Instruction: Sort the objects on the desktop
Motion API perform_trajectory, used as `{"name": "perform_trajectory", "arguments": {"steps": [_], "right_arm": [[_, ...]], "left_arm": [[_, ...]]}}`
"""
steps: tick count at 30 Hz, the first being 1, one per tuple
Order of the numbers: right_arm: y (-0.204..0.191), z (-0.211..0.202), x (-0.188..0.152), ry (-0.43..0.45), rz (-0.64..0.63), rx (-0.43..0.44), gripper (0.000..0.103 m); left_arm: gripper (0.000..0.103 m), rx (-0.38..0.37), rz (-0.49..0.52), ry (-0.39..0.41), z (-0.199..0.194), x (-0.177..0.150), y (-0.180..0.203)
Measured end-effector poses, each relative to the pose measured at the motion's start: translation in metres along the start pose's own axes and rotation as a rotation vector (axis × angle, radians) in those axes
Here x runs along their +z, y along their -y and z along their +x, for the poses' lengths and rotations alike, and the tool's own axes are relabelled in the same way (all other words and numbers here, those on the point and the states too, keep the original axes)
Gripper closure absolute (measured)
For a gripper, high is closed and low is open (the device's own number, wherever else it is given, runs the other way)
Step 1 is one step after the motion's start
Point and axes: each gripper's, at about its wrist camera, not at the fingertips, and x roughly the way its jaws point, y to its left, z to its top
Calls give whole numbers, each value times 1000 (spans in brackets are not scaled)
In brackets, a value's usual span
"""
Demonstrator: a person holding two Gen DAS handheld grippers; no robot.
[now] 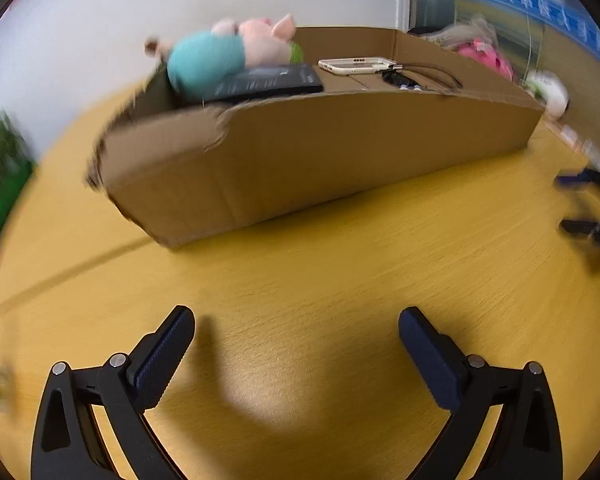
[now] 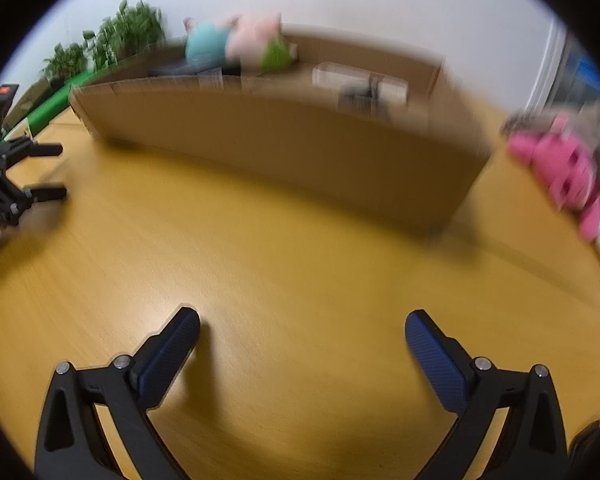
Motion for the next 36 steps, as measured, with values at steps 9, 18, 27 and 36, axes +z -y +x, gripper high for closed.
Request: {"name": "perform_trajectory", "arguments": {"steps": [9, 18, 27, 36], "right_arm": [[20, 16, 21, -10, -34, 9, 0], [28, 16, 23, -15, -177, 116, 0], [30, 11, 17, -18, -223, 150, 0], [30, 11, 17, -18, -223, 149, 0]], "left_arm": [[0, -109, 139, -12, 6, 18, -31], [0, -107, 139, -14, 15, 34, -47], [0, -100, 135, -11, 13, 29, -48], [0, -97, 132, -11, 13, 29, -47]]}}
